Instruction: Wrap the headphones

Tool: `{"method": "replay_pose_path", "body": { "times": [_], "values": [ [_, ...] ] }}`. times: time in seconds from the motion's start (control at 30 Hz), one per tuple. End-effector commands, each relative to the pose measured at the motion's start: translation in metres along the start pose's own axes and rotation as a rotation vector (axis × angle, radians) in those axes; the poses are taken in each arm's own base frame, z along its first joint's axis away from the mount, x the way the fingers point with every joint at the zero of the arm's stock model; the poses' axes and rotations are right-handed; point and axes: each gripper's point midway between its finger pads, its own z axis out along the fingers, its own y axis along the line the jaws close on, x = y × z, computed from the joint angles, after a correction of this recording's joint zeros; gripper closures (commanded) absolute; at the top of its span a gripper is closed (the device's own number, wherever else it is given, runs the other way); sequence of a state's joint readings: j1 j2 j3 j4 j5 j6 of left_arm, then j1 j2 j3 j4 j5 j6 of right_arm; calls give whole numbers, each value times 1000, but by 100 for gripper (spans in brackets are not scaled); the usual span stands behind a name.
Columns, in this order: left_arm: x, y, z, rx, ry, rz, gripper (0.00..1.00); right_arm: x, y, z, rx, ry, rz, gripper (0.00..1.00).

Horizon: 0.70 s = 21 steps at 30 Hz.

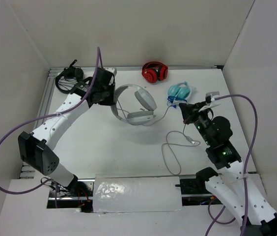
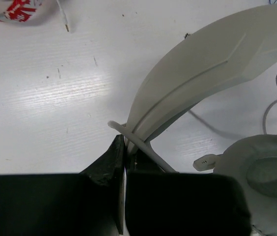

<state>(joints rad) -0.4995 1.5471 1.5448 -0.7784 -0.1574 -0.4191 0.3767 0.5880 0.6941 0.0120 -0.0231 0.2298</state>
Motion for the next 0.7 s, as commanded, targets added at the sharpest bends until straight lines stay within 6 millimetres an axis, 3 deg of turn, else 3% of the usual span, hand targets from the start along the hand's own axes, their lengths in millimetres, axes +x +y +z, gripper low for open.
{"method": "replay_pose_path", "body": {
  "times": [0.0, 0.1, 0.17, 0.27, 0.37, 0.4, 0.43, 0.47, 0.5, 0.53, 0.6, 0.67],
  "values": [
    [-48, -12, -31, 133, -127, -73, 100, 26, -33, -10, 172, 21, 68, 100],
    [-65, -20, -51, 257, -211, -55, 100, 43, -63, -17, 316, 30, 106, 100],
    [-58, -37, -62, 403, -210, 4, 100, 59, -95, -17, 448, 57, 117, 100],
    [-50, -35, -63, 394, -198, 17, 100, 56, -122, -16, 557, 58, 149, 100],
    [-31, -26, -53, 343, -162, 12, 100, 33, -160, -14, 684, 17, 162, 100],
    [-27, -26, -57, 349, -163, 10, 100, 4, -178, -18, 747, -40, 157, 100],
    [-10, -27, -50, 361, -124, 12, 100, 7, -193, -14, 783, -12, 162, 100],
    [-7, -28, -55, 370, -141, 11, 100, -19, -201, -13, 811, -47, 160, 100],
    [-3, -28, -54, 371, -142, 5, 100, -27, -213, -14, 853, -54, 164, 100],
    [10, -26, -48, 358, -119, 8, 100, -24, -239, -19, 927, -25, 168, 100],
    [23, -22, -49, 342, -103, 5, 100, -48, -258, -17, 970, -49, 159, 100],
    [32, -18, -48, 291, -96, -5, 100, -74, -275, -27, 1022, -91, 147, 100]
  ]
}}
